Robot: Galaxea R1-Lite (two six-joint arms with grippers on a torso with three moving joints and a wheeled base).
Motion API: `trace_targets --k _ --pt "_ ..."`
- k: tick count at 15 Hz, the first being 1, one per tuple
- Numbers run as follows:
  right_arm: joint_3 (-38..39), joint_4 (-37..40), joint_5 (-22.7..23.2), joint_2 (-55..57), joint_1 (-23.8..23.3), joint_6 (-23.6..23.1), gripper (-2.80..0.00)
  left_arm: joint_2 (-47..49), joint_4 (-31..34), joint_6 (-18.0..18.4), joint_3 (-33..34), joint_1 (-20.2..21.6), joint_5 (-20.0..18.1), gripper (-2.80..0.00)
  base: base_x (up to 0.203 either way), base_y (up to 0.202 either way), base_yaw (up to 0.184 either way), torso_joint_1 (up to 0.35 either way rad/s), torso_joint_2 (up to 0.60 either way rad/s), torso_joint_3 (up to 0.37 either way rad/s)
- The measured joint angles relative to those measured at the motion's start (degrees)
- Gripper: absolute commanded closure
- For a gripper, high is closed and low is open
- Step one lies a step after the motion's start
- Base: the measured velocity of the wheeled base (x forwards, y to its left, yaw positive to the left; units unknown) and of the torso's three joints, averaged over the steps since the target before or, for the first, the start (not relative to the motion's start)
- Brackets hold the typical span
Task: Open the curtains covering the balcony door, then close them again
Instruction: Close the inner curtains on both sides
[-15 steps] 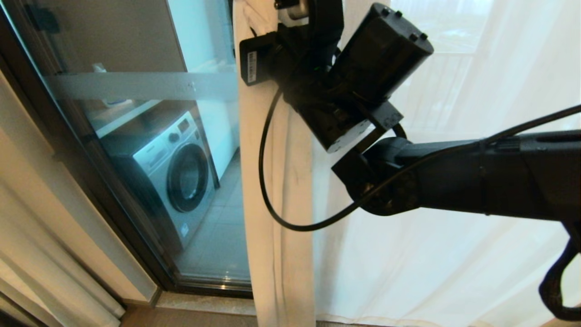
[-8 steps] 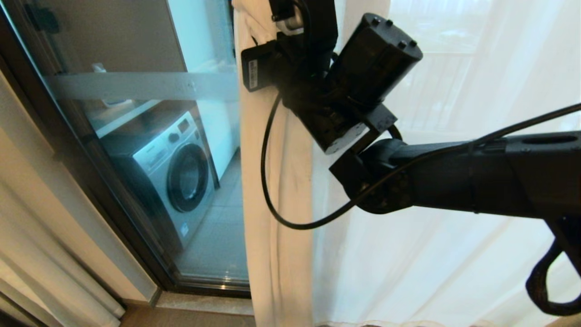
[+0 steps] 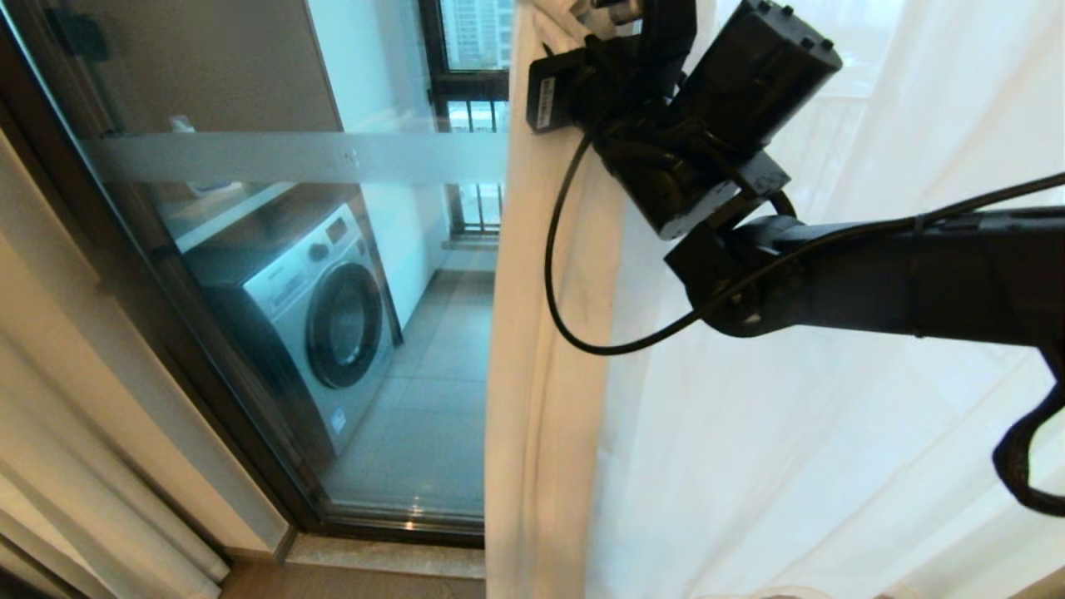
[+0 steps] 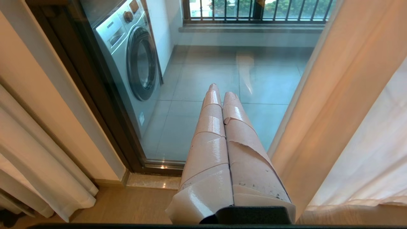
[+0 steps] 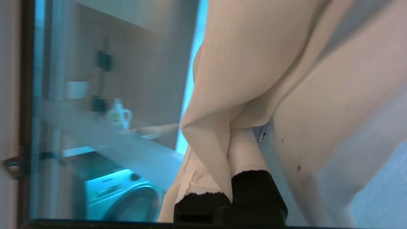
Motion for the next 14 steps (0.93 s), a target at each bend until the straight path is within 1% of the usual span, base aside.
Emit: trace_targets --k 6,7,10,14 --pt "0.0 -0.6 -0.4 1.2 -3.4 -0.1 0.00 0.0 0.0 0.0 0.0 0.0 0.0 0.00 0.000 0.000 0.000 0.000 0.00 0.000" --pt "0.0 -0.6 -0.4 1.4 -3.8 -0.2 -2.80 0.0 0.0 0.0 0.0 0.0 0.0 0.00 0.000 0.000 0.000 0.000 0.00 0.000" --pt "0.0 -0.9 -0.4 1.6 -4.8 -0.2 -2.80 0.0 0.0 0.0 0.0 0.0 0.0 0.00 0.000 0.000 0.000 0.000 0.00 0.000" --pt "0.5 -1.1 -0.5 0.9 -5.0 -0.4 -2.80 0.0 0.0 0.0 0.0 0.0 0.0 0.00 0.000 0.000 0.000 0.000 0.00 0.000"
